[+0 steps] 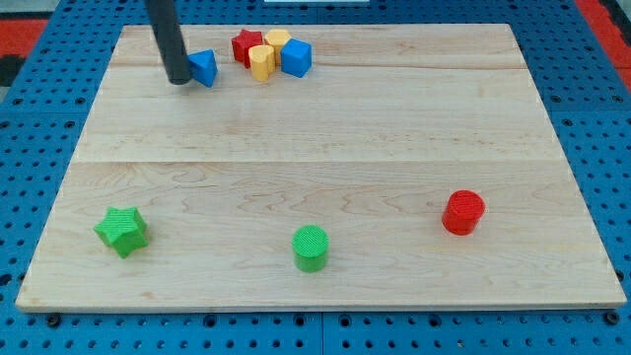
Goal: Push the green star vertically below yellow heart
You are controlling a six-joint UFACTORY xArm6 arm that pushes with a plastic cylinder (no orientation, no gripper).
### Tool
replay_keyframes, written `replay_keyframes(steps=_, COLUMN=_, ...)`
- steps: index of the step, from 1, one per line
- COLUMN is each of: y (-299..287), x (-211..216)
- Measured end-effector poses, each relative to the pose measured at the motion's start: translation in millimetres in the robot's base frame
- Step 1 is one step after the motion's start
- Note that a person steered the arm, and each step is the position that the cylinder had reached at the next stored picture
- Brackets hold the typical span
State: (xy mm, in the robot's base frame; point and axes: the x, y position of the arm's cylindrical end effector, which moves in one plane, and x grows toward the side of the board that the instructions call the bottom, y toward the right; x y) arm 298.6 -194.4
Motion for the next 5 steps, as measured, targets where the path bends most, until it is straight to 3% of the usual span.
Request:
replay_keyframes(steps=2, y=51, x=-9)
replay_keyframes(steps=3, y=26, x=44)
replay_keyframes(steps=5, y=80, x=183)
